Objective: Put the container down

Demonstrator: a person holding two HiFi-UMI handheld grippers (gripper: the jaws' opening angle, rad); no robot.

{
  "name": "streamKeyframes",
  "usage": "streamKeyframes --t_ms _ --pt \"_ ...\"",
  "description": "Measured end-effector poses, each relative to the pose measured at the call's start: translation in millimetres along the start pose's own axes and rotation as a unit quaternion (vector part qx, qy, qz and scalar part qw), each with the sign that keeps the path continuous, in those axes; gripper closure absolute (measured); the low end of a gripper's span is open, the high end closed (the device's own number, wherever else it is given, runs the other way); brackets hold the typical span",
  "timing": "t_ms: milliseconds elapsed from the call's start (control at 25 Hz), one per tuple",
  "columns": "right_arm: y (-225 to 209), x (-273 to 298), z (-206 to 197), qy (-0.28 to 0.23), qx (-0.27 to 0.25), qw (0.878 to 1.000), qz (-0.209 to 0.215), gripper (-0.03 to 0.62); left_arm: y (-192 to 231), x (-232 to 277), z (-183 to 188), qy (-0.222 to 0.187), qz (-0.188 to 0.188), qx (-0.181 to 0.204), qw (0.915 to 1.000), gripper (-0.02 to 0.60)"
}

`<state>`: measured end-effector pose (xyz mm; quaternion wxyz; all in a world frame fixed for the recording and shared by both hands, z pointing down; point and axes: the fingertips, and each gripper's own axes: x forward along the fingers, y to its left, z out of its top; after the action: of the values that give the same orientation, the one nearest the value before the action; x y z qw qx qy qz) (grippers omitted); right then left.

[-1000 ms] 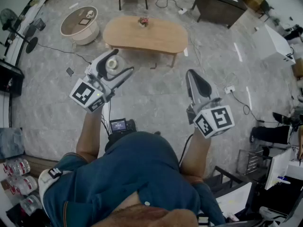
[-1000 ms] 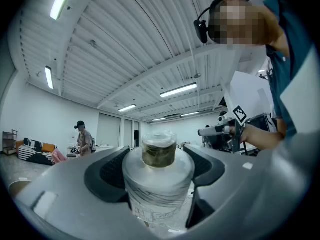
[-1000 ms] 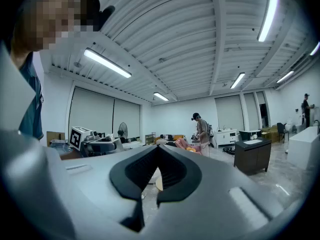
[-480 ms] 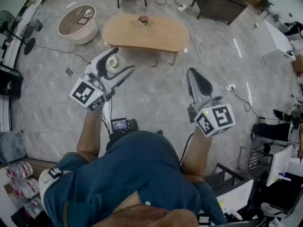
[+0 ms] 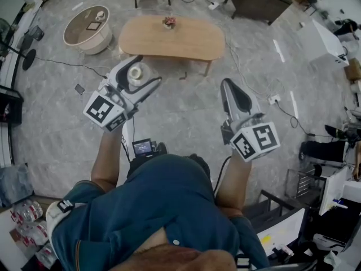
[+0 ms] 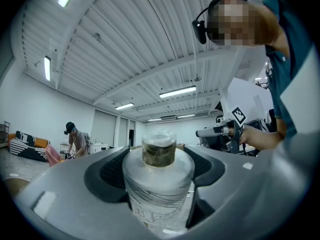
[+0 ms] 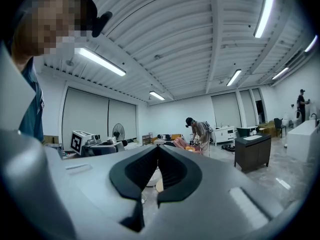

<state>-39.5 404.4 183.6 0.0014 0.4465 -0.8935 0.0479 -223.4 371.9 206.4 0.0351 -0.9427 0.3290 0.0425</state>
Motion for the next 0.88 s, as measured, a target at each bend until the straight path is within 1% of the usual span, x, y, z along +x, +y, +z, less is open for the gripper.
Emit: streamKeyframes --t_ms 120,240,400,640,880 --pt "-1 7 -4 0.007 0.001 1.000 -0.003 0.583 6 0 -4 0.003 0.000 -0.006 1.0000 0.245" --pt "-8 13 -3 0.008 0.004 1.000 -0.003 0.583 12 3 -8 0.012 0.008 -0.009 0.9998 0.245" --pt "-24 25 -5 0.010 0.010 1.000 0.007 0.583 20 13 -13 0.015 0.020 -0.013 0.9996 0.245" --pt "-54 54 -1 0.002 0.016 0.999 0.043 0.583 38 33 -12 0.014 0.049 -0.001 0.9987 0.247" --pt "-101 79 4 0.002 0.020 0.997 0.074 0.583 52 71 -12 0.015 0.081 0.004 0.9966 0.246"
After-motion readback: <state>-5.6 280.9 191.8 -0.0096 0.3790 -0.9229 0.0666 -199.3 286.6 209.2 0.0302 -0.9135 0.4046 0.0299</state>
